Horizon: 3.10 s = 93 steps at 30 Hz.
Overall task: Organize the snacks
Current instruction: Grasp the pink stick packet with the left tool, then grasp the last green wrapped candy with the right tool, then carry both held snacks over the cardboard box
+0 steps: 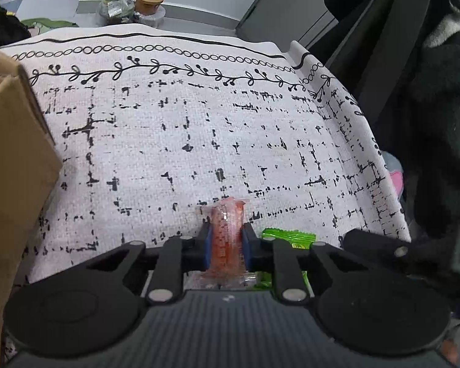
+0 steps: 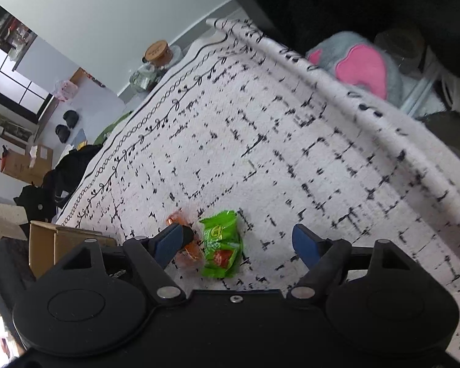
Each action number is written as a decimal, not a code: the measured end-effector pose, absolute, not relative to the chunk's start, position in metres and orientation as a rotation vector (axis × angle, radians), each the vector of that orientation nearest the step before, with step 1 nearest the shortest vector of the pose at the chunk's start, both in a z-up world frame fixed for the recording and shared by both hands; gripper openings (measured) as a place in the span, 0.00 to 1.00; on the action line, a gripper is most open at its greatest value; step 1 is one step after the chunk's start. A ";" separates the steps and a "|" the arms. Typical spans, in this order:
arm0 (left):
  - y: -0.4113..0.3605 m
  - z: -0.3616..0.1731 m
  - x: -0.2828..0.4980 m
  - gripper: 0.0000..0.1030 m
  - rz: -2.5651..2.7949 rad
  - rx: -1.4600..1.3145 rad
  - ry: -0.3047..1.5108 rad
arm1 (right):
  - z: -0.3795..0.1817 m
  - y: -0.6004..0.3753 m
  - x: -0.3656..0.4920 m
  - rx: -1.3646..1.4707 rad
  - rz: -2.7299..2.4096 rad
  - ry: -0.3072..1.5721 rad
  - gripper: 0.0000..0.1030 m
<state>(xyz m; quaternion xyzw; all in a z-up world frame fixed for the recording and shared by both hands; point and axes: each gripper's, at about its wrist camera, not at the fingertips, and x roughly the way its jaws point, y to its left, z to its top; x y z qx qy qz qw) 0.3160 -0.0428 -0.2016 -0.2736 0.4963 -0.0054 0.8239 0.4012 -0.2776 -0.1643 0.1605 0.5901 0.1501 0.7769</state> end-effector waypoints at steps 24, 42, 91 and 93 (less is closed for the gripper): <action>-0.010 -0.183 0.292 0.17 0.033 -0.560 1.059 | -0.181 -0.232 0.391 0.152 0.366 1.295 0.26; -0.011 -0.133 0.266 0.17 0.053 -0.503 0.989 | -0.121 -0.237 0.363 0.260 0.456 1.117 0.25; 0.108 -0.077 0.175 0.17 0.305 -0.510 0.895 | -0.084 -0.163 0.282 0.396 0.642 0.996 0.25; 0.116 -0.080 0.172 0.17 0.323 -0.520 0.900 | -0.085 -0.160 0.281 0.403 0.643 0.998 0.25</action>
